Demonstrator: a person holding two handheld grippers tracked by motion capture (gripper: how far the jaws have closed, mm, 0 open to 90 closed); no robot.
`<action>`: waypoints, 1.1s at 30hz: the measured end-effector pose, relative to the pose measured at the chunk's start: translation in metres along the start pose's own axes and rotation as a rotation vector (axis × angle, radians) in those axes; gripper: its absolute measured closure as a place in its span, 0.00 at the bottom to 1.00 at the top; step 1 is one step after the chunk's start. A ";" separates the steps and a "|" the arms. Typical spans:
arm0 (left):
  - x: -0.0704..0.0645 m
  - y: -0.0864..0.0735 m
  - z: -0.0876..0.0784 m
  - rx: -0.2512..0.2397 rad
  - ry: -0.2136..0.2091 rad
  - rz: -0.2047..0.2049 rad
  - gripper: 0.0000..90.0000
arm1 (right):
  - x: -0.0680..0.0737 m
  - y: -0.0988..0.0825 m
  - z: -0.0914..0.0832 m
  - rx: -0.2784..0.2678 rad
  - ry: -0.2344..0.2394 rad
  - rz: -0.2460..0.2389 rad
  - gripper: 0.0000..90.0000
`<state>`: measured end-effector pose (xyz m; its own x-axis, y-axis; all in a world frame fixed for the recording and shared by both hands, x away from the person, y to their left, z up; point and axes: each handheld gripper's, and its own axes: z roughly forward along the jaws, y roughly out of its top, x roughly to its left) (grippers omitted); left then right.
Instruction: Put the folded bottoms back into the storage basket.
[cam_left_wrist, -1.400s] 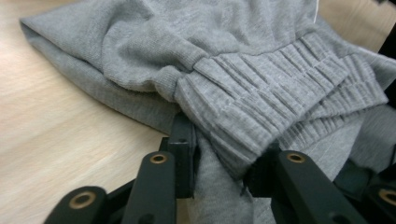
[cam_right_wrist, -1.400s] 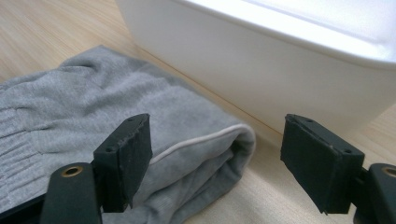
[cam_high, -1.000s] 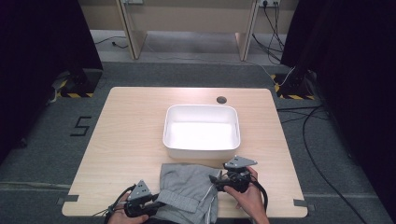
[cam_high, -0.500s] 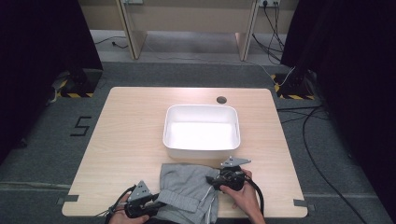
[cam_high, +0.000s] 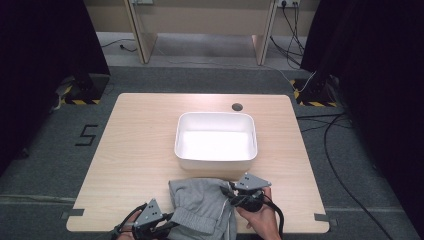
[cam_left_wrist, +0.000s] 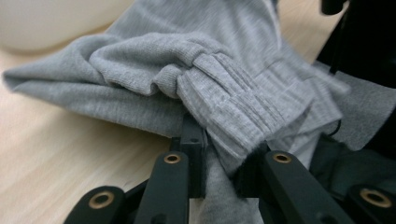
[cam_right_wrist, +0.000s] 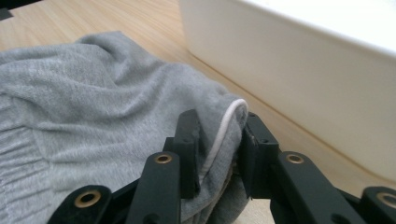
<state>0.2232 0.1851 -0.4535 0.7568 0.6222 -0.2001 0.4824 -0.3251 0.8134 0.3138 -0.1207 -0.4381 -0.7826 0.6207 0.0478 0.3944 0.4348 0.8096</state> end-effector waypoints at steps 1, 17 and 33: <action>-0.004 0.004 -0.006 -0.015 -0.004 0.016 0.85 | 0.005 0.006 -0.009 -0.020 -0.003 -0.029 0.81; -0.007 0.039 -0.019 -0.068 -0.044 0.055 0.85 | 0.005 0.035 -0.043 -0.088 -0.018 -0.081 0.82; 0.006 0.104 -0.025 -0.105 -0.055 0.119 0.85 | -0.017 0.094 -0.062 -0.139 -0.014 -0.105 0.82</action>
<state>0.2663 0.1732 -0.3565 0.8303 0.5428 -0.1263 0.3415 -0.3164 0.8850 0.3344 -0.1307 -0.3263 -0.8087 0.5863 -0.0482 0.2402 0.4040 0.8827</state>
